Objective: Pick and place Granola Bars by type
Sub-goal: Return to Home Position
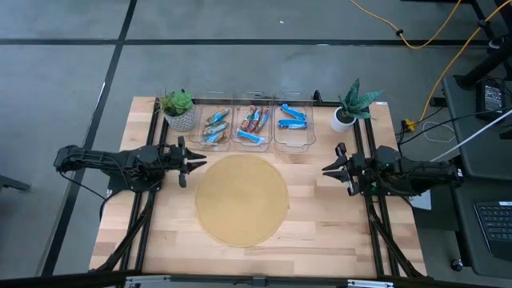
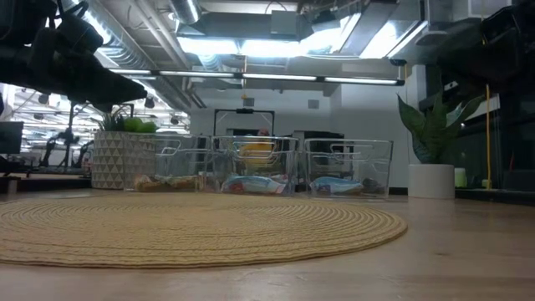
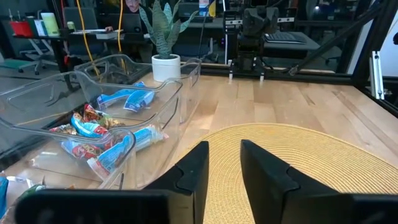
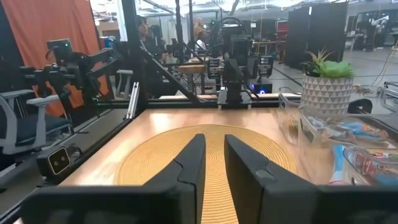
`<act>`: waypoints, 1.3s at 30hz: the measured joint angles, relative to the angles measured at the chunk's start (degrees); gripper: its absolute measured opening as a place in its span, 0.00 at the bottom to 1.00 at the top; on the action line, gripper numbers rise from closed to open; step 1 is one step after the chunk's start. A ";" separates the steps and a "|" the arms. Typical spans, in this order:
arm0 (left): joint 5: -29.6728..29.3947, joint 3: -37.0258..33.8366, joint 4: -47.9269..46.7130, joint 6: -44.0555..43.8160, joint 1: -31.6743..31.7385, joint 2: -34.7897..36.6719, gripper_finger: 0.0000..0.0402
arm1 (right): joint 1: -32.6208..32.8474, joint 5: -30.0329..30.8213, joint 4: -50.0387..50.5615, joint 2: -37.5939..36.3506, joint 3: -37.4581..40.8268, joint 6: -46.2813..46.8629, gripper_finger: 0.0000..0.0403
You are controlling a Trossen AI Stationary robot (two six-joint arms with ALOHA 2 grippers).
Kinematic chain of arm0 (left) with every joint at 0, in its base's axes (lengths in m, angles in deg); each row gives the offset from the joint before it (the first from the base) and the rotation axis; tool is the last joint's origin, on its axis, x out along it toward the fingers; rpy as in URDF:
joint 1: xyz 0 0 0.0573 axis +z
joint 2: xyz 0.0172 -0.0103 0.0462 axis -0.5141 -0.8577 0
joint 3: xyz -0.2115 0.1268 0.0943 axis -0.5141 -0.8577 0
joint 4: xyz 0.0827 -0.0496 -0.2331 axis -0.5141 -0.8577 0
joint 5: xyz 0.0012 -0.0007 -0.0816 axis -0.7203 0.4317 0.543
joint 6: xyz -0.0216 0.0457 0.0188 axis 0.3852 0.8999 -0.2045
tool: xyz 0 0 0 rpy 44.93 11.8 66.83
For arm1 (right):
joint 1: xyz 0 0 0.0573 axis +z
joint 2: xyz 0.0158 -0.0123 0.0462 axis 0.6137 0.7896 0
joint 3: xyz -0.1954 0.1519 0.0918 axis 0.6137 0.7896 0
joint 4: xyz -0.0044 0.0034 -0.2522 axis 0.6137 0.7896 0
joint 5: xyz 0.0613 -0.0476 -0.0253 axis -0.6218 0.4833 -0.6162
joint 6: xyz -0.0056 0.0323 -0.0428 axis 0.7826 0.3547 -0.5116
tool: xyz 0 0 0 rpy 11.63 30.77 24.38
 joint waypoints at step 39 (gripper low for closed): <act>-0.01 0.00 0.02 0.00 0.00 0.00 0.23 | 0.00 0.00 -0.04 0.04 0.00 -0.09 0.16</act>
